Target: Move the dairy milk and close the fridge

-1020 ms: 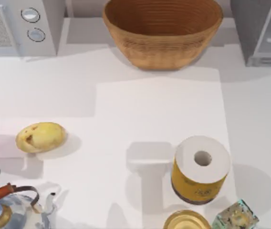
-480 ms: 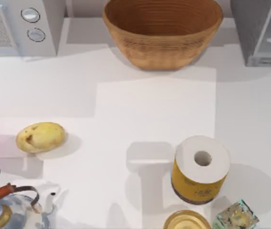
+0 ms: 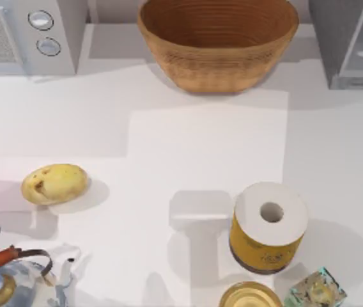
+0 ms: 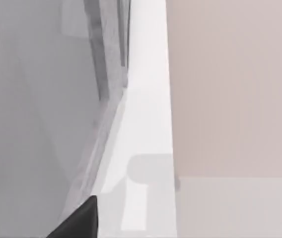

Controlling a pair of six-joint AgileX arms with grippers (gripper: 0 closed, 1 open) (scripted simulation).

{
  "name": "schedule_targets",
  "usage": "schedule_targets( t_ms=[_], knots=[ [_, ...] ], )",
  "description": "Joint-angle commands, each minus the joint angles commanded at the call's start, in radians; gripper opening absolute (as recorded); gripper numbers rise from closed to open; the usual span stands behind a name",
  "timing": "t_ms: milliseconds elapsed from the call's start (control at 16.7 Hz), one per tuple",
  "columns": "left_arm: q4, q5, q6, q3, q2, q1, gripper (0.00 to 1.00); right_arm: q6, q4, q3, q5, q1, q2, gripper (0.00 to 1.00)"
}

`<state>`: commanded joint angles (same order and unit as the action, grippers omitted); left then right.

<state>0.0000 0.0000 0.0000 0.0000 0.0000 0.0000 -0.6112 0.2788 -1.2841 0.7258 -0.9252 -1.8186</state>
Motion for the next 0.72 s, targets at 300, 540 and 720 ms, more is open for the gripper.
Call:
schedule_targets(
  t_ms=[300,540,720],
  knots=[
    [0.0,0.0,0.0,0.0,0.0,0.0,1.0,0.139,-0.068,0.065,-0.161,0.183,0.038,1.0],
    [0.0,0.0,0.0,0.0,0.0,0.0,1.0,0.265,-0.13,0.118,-0.295,0.376,0.076,1.0],
    [0.0,0.0,0.0,0.0,0.0,0.0,1.0,0.345,-0.178,0.153,-0.378,0.478,0.108,1.0]
  ],
)
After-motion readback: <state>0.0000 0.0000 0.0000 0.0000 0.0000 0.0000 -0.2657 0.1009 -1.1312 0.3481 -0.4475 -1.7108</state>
